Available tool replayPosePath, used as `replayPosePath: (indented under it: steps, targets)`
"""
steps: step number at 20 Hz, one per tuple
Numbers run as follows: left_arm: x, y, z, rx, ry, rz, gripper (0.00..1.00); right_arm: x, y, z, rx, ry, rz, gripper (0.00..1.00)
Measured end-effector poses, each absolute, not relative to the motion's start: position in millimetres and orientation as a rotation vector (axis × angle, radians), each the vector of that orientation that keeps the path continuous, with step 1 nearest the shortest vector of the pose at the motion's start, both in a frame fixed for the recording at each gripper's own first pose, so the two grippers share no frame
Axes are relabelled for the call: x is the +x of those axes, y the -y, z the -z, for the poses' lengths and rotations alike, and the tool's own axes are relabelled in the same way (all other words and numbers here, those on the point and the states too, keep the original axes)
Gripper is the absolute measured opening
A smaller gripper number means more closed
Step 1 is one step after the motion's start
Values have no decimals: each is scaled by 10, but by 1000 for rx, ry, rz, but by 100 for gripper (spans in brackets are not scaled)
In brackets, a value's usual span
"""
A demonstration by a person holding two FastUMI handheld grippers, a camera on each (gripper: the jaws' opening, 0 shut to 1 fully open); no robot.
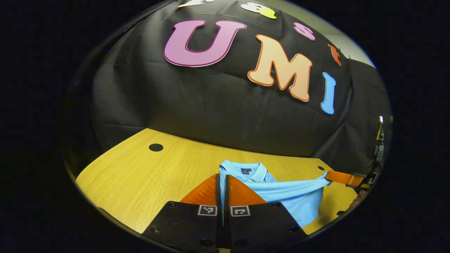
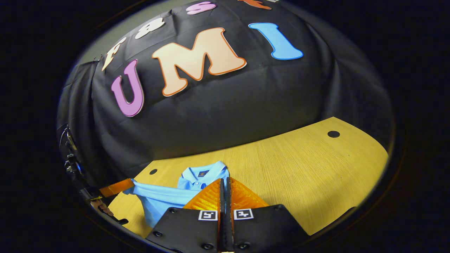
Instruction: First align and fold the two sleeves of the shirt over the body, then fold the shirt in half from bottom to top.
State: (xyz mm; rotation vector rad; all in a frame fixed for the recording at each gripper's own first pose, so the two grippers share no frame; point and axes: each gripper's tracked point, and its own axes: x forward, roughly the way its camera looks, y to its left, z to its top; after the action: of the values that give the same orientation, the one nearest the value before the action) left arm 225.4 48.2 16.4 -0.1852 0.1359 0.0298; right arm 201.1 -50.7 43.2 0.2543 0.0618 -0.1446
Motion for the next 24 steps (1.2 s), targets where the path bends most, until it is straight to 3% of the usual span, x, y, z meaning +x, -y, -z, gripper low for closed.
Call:
replayPosePath:
  steps: [7,15,16,18,19,20,22,23,24]
  targets:
    - [2837,-601,145,-162,-191,-122,0,2635,725,62,370,-116,259,2]
    - [2997,-678,426,-103,-254,-144,4,2763,703,213,384,-156,253,4]
    - [2985,-694,440,-96,-260,-145,10,2796,725,227,401,-159,250,4]
    - [2956,-683,433,-97,-269,-129,33,2758,764,231,442,-155,248,11]
    - [2908,-648,422,-96,-282,-109,49,2741,756,216,456,-140,229,20]
    - [2850,-671,416,-82,-295,-112,66,2715,731,198,467,-136,209,17]
    - [2774,-725,296,-64,-270,-125,99,2630,742,172,459,-129,192,89]
    - [2724,-751,227,-61,-248,-132,98,2605,744,155,437,-130,191,83]
    - [2642,-766,142,-67,-230,-136,95,2514,739,130,408,-132,187,83]
